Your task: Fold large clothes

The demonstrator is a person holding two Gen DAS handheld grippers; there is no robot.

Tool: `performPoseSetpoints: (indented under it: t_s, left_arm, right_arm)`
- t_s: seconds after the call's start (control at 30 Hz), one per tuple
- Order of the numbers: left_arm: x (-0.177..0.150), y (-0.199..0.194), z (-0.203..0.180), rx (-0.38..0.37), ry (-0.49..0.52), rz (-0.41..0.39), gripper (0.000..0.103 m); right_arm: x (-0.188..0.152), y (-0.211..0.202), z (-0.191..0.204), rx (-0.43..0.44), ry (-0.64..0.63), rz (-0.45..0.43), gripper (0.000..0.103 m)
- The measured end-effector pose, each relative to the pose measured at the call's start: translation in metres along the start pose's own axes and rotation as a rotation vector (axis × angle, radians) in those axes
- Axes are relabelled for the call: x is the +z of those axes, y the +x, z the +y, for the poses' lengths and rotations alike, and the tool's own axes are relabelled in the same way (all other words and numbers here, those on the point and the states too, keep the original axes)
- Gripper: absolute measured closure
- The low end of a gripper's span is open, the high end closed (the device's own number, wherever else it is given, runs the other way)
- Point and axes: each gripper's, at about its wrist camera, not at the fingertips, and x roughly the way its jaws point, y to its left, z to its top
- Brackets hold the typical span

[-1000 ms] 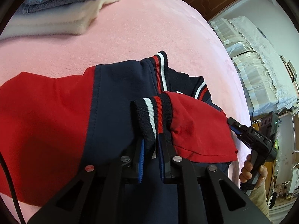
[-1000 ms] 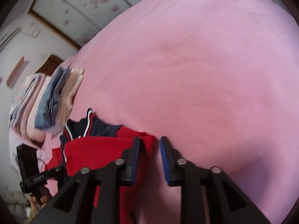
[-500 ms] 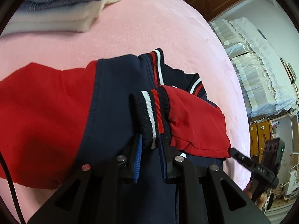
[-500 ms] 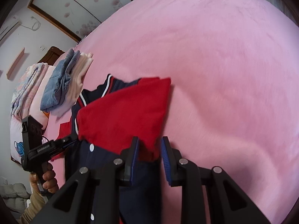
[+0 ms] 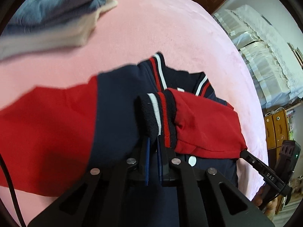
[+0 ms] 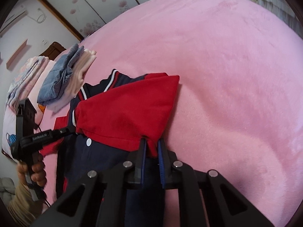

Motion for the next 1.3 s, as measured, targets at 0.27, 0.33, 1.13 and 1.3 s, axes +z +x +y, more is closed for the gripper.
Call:
performPoseSetpoints:
  t_s: [0.27,0.33,1.13,1.3]
  left_arm:
    - [0.009,0.016,0.015,0.108,0.041,0.097,0.099]
    - [0.008,0.016,0.016,0.107,0.036,0.092,0.099]
    - [0.001,0.006,-0.071,0.165,0.151,-0.133,0.09]
    - [-0.009,0.022,-0.055,0.166,0.149,-0.113,0.092]
  right_arm:
    - [-0.01,0.016,0.003,-0.074,-0.071,0.015,0.092]
    - [-0.012,0.02,0.001,-0.091,-0.078,0.017,0.092]
    - [0.017,0.049,0.099,-0.058,-0.235,-0.063,0.08]
    - [0.013,0.069,0.08,-0.134,-0.21,-0.026,0.099]
